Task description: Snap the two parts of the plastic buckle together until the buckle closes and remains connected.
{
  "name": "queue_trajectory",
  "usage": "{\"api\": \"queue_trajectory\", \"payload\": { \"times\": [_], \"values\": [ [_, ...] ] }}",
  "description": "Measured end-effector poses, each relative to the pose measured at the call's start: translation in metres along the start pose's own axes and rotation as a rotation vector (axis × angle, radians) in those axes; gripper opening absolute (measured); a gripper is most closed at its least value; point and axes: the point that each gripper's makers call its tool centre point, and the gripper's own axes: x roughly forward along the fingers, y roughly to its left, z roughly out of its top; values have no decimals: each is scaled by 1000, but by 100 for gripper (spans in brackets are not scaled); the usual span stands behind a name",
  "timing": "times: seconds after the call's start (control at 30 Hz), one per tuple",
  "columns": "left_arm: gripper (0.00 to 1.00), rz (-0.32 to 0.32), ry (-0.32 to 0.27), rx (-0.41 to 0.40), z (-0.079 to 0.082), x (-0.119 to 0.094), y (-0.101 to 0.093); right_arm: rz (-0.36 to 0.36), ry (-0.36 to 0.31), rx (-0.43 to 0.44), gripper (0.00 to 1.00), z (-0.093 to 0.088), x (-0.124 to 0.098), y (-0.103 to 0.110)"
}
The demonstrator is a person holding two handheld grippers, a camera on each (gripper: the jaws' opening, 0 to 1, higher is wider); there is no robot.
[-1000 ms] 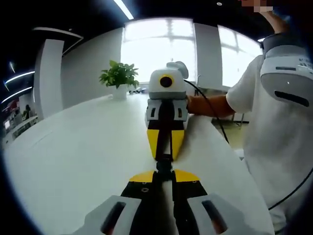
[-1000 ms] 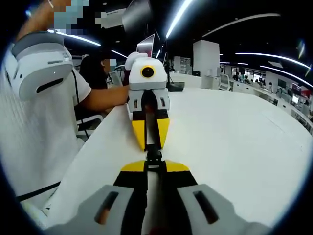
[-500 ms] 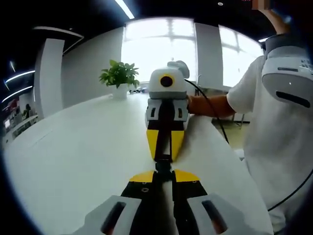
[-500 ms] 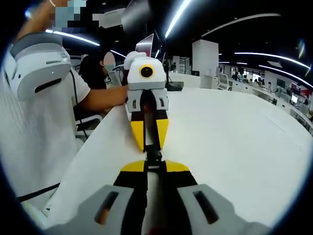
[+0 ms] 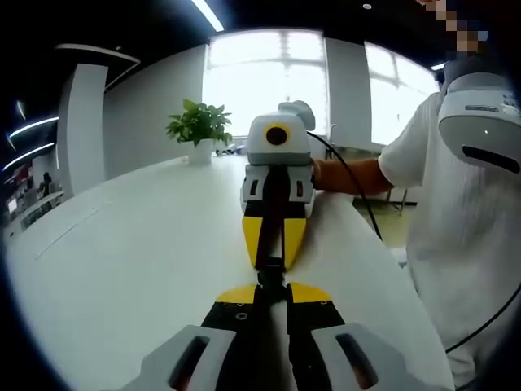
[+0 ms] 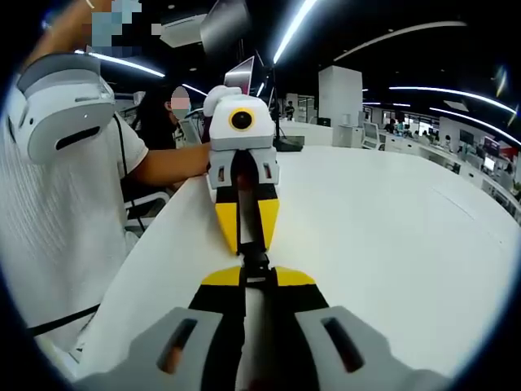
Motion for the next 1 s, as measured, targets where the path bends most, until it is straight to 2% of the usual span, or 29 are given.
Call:
{"api": "queue_trajectory", "payload": {
  "times": [1.0],
  "values": [
    [9, -9, -10, -2, 3, 0, -2, 14, 1, -2, 11, 1, 4, 1]
  ]
}}
